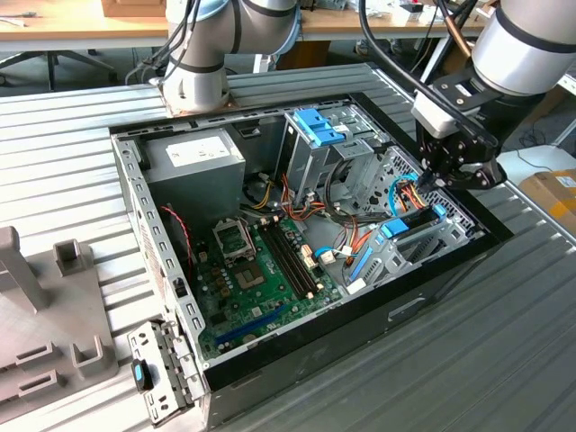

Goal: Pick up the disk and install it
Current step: 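Insert the second disk wire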

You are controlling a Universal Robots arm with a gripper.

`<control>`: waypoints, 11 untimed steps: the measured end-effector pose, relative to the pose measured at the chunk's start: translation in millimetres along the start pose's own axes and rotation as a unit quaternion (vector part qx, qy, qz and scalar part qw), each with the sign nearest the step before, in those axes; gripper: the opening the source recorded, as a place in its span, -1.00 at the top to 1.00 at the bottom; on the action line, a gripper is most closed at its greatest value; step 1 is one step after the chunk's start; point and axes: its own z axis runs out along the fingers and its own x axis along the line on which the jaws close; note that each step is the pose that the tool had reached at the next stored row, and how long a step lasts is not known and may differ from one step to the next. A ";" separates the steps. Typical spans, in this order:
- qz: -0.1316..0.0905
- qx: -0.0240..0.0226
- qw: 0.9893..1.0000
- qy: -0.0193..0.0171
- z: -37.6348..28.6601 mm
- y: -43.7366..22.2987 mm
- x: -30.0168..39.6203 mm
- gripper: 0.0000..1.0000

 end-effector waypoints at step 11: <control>-0.003 0.016 1.000 -0.002 1.7 9.2 11.3 0.67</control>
